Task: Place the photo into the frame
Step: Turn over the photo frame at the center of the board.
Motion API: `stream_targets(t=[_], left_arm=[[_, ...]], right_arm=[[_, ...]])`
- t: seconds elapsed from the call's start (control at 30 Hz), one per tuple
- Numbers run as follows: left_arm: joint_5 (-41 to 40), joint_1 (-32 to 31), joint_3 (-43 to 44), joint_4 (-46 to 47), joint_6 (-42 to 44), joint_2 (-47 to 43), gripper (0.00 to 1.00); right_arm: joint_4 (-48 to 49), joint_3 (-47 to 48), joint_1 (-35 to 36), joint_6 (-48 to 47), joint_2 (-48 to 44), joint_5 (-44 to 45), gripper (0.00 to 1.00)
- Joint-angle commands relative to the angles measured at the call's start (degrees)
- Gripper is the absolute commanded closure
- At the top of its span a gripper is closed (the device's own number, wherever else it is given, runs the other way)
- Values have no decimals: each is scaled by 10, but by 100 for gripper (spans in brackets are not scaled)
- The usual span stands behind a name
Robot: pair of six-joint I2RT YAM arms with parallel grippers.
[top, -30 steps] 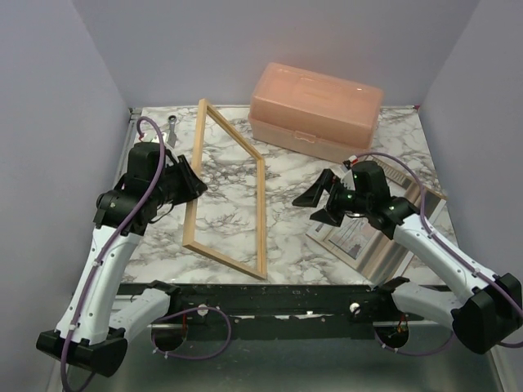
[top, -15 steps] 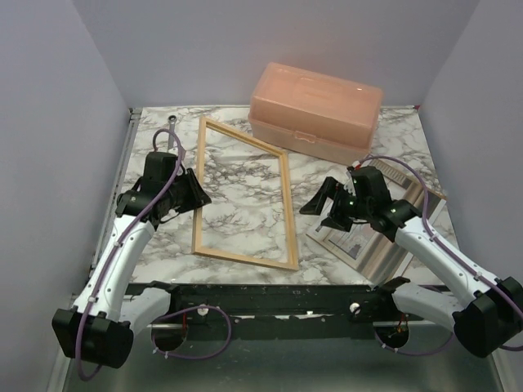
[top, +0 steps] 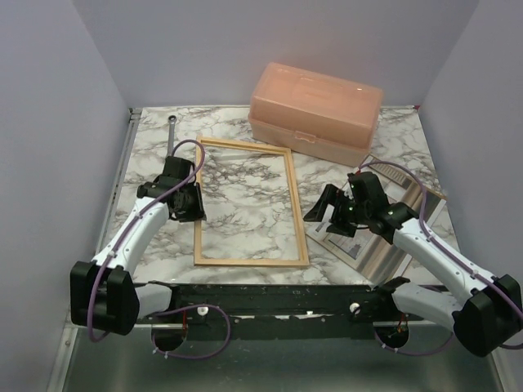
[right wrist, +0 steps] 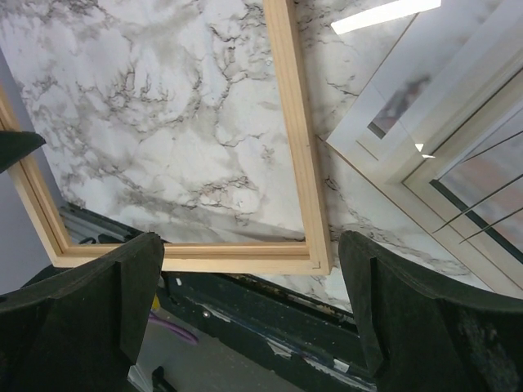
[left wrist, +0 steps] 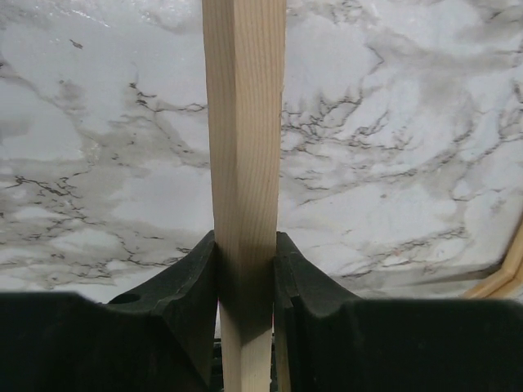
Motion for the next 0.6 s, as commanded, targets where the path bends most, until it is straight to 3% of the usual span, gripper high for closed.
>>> stream_targets(t=[0.0, 0.57], left_arm=[[-72, 2, 11, -1, 48, 43, 100], [-117, 2, 82, -35, 74, 205, 100]], right_arm=[[-7, -13, -2, -12, 9, 28, 3], [2, -24, -2, -19, 34, 51, 3]])
